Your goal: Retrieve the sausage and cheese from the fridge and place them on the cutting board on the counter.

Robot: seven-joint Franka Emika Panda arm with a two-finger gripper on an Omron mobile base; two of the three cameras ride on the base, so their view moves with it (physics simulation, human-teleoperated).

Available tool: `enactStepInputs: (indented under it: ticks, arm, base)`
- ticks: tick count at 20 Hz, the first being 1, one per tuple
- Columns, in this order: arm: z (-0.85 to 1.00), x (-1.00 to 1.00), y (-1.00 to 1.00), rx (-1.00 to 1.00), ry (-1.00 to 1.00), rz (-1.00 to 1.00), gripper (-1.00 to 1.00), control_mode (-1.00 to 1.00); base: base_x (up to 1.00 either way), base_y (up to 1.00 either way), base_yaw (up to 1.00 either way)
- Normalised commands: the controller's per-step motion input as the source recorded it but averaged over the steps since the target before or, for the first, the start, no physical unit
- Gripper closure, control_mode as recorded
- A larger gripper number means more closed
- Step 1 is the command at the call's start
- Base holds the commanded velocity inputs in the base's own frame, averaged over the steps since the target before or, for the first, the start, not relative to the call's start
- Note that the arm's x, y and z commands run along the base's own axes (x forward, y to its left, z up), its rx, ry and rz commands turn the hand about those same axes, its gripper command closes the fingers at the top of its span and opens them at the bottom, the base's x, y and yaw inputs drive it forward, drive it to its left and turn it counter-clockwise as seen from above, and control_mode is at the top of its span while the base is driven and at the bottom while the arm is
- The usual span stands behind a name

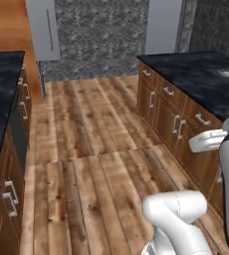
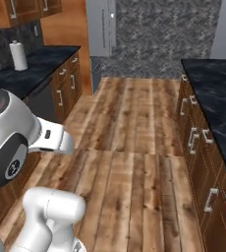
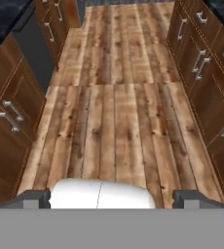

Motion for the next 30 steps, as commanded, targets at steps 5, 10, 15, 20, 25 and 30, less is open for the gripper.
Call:
enactStepInputs:
  ticks: [5, 10, 15, 20, 25, 30]
  arm:
    - [0.00, 0.00, 0.00, 0.00, 0.00, 0.00, -1.00, 1.00]
    - [0.00, 0.00, 0.00, 0.00, 0.00, 0.00, -1.00, 1.00]
    - [0.00, 0.00, 0.00, 0.00, 0.00, 0.00, -1.00, 1.00]
    - [0.00, 0.00, 0.00, 0.00, 0.00, 0.00, -1.00, 1.00]
    - [0.00, 0.00, 0.00, 0.00, 0.00, 0.00, -1.00, 1.00]
    - [0.00, 0.00, 0.00, 0.00, 0.00, 0.00, -1.00, 1.00]
  base:
    - [1.00, 0.77, -0.12]
    - [1.00, 0.63, 0.09]
    - [1.00, 0.24, 0.03]
    - [1.00, 0.00, -0.08]
    - [1.00, 0.00, -0.08]
    - [1.00, 0.03, -0.11]
